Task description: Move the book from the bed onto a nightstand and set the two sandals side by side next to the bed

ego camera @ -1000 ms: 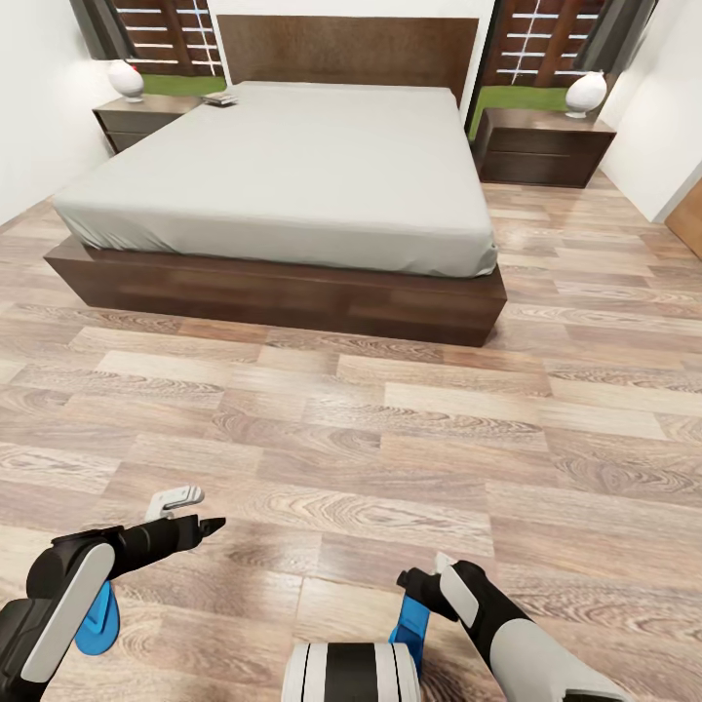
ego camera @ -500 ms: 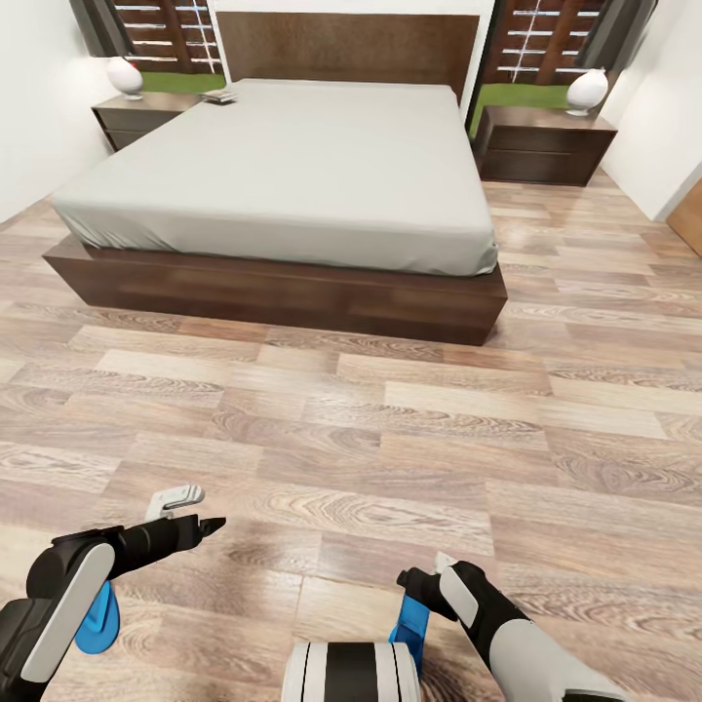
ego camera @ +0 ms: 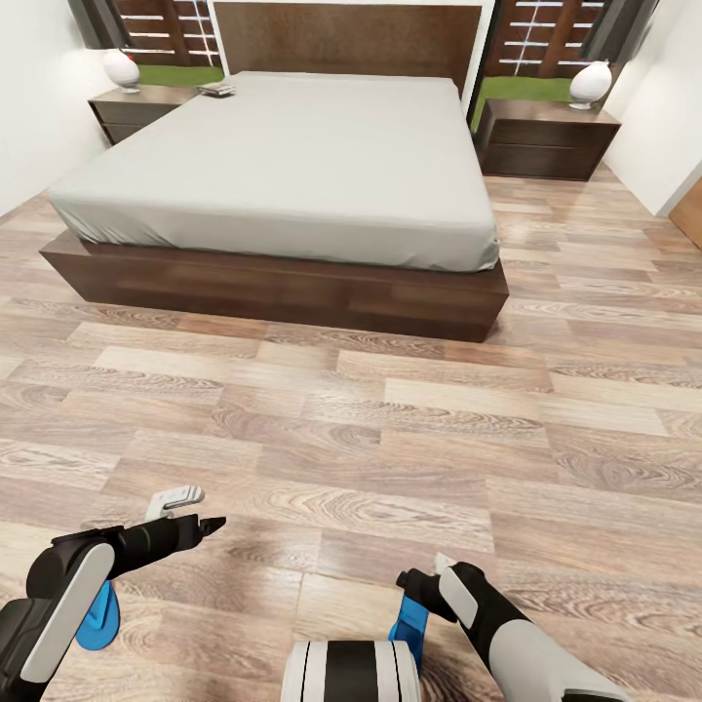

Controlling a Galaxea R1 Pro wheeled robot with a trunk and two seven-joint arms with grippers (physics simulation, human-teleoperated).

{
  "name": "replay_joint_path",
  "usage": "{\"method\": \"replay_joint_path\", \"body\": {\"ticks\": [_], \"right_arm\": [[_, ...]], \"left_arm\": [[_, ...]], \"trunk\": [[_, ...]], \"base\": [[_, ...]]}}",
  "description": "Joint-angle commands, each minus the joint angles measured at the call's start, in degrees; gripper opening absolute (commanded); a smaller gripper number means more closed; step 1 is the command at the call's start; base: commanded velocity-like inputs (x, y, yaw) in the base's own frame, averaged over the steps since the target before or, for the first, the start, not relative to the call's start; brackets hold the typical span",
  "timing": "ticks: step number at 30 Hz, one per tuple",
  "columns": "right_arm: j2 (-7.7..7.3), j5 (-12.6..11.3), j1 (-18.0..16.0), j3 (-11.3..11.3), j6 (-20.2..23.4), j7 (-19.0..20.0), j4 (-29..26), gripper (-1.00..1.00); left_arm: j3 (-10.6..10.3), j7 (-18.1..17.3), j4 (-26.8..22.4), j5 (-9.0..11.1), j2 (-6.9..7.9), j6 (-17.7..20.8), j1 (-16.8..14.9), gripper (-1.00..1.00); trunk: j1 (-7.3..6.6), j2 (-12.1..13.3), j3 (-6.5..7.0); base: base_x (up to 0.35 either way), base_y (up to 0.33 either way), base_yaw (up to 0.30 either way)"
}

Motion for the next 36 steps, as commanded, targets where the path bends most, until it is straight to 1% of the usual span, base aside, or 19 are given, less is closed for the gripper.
{"method": "replay_joint_path", "body": {"ticks": [1,11,26,31,36], "right_arm": [[0.04,-0.5,0.0,-0.3,0.2,-0.4,-0.1,1.00],[-0.07,-0.9,0.1,-0.6,0.1,0.1,0.0,1.00],[0.03,-0.9,0.2,-0.2,0.1,0.6,0.0,1.00],[0.11,-0.9,0.2,-0.1,0.1,0.6,0.0,1.00],[0.13,-1.0,0.3,-0.2,0.0,0.6,0.1,1.00]], "left_arm": [[0.0,-0.2,-0.1,-0.1,0.00,0.3,0.0,1.00],[0.1,-0.2,-0.1,-0.1,0.00,0.3,0.0,1.00],[0.1,-0.2,-0.1,-0.1,0.00,0.3,0.0,1.00],[0.0,-0.2,-0.1,-0.1,0.00,0.3,0.0,1.00],[0.1,-0.2,-0.1,-0.1,0.00,0.3,0.0,1.00]], "trunk": [[-0.01,0.0,-0.04],[-0.01,0.0,-0.04],[-0.01,0.0,-0.04],[0.12,-0.1,-1.14],[0.12,-0.1,-1.14]], "base": [[0.000,0.000,0.000],[0.000,0.000,0.000],[0.000,0.000,0.000],[0.000,0.000,0.000],[0.000,0.000,0.000]]}}
